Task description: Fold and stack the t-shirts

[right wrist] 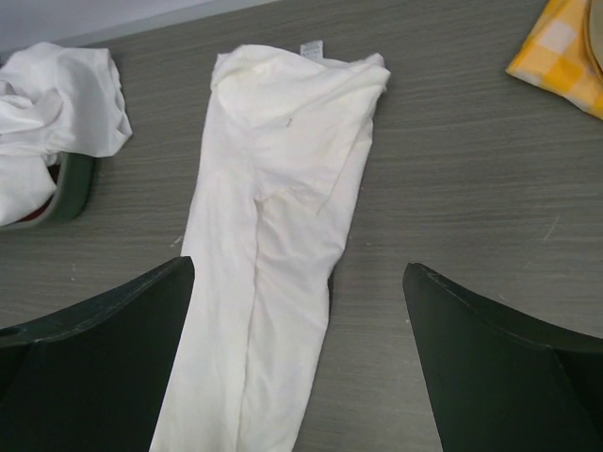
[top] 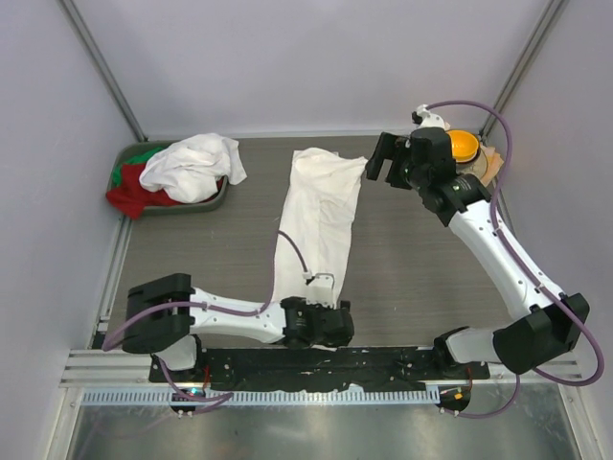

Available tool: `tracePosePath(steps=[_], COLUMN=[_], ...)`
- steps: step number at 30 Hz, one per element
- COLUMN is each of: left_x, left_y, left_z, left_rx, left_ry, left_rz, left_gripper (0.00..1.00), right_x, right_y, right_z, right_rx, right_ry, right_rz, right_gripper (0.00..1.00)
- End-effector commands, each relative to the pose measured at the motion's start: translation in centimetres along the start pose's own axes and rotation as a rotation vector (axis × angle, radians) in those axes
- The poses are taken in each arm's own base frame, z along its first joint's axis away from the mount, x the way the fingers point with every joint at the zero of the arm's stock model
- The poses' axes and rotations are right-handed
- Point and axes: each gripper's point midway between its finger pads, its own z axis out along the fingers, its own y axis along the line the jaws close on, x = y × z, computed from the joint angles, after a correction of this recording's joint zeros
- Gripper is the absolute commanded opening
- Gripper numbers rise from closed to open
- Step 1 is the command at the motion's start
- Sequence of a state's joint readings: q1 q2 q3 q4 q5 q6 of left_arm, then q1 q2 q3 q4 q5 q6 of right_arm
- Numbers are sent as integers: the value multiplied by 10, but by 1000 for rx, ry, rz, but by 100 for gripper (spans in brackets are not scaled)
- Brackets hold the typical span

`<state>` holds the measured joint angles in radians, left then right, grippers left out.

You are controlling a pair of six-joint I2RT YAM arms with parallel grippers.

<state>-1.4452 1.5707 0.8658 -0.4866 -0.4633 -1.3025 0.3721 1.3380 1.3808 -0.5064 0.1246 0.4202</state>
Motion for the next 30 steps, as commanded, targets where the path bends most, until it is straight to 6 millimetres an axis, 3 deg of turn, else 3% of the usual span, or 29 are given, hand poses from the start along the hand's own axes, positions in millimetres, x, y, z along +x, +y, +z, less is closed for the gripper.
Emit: tracePosePath(steps=[1, 7, 10, 13, 14, 16, 17, 18, 19, 20, 21, 23, 24, 26, 27, 30], left_x=[11, -2, -24, -53, -68, -74, -84, -73, -70, -68, -57, -46, -28, -20, -8, 6], left_y=[-60, -103, -115, -116, -111, -79, -66, -39, -27, -17, 4, 17, 35, 40, 52, 59], left_z=[7, 8, -16, -62, -82, -96, -112, -105, -106, -107, -104, -99, -88, -82, -72, -56], left_rx=[133, 173, 223, 261, 277, 210, 229, 166, 153, 151, 129, 130, 95, 114, 89, 92], left_ry=[65, 51, 5, -40, -75, -81, -86, -54, -46, -39, -18, 8, 43, 55, 74, 88], left_rz=[4, 97, 114, 123, 105, 90, 45, 51, 29, -31, -54, -131, -133, -179, -192, -217], left_gripper=[100, 100, 100, 100, 100, 100, 100, 100, 100, 100, 100, 100, 100, 100, 100, 100], right_x=[8, 25, 31, 46, 60, 77, 98, 110, 121, 145, 155, 188, 195, 222, 231, 261], right_y=[-22, -40, -43, -45, -52, -58, -63, -63, -62, -59, -60, -59, -57, -63, -54, -52], right_z=[-15, -14, -16, -19, -20, -24, -30, -32, -36, -42, -47, -56, -63, -72, -78, -88], right_rx=[89, 157, 166, 160, 180, 198, 196, 180, 164, 129, 124, 119, 108, 128, 103, 103], right_ry=[1, 35, 45, 78, 116, 153, 195, 223, 242, 287, 300, 365, 370, 430, 443, 492], right_rz=[-38, -36, -25, -2, -4, 33, 49, 65, 87, 118, 129, 143, 148, 149, 160, 180], right_gripper=[100, 100, 100, 100, 100, 100, 100, 100, 100, 100, 100, 98, 98, 96, 96, 94])
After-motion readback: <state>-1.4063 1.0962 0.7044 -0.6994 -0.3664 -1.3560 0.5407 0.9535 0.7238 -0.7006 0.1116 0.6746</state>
